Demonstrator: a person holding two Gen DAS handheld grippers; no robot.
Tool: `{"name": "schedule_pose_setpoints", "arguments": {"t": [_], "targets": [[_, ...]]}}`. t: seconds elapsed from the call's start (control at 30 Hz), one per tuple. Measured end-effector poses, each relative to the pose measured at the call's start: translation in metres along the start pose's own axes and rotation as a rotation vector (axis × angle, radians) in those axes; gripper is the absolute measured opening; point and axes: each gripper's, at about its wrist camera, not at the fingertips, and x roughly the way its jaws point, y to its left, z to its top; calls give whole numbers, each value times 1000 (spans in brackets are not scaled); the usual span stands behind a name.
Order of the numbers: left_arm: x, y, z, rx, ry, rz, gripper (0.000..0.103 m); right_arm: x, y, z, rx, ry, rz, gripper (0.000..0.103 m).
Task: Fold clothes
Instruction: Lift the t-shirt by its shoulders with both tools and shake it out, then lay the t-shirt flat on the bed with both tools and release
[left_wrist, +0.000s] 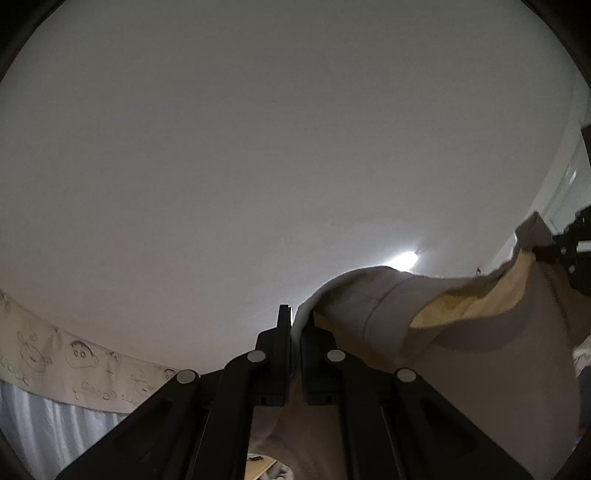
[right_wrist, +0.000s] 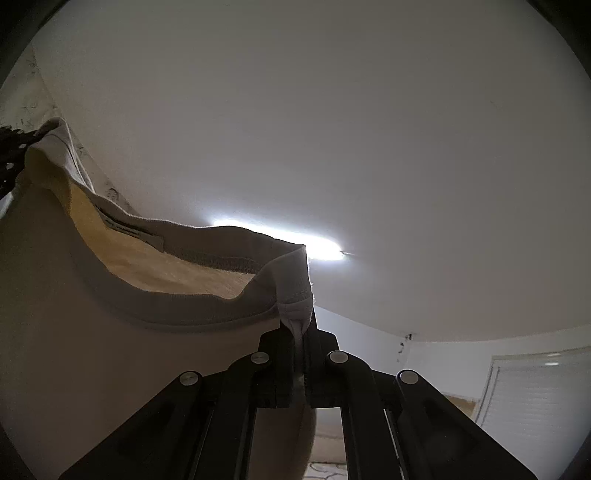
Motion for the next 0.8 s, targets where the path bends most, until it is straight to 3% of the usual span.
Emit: {"name": "schedule_pose_setpoints", "arguments": {"t": [0.13,0.27,0.37,0.43,0.63,0.73,0.8], "targets": [[30,-23,-35,76,118,-34,8,24,-9,-16,23,62,-3,4],[75,-57,-116,156,300,-82,9,72,2,-57,0,190,18,4],[111,-84,-197,178,461,-143,9,119,26,-109,-40,317,50,4],[139,-110,-272,203,586,-180,9,152,44,-146,-62,405,74,4],[218,-187,-477,183,925,-280,9,259,127,-300,-114,715,143,4],[246,-236,-559,187,1045,-294,9,289,170,-363,-76,861,189,4],[264,-240,-608,160,1118,-299,9,324,191,-420,-38,982,236,4]]}}
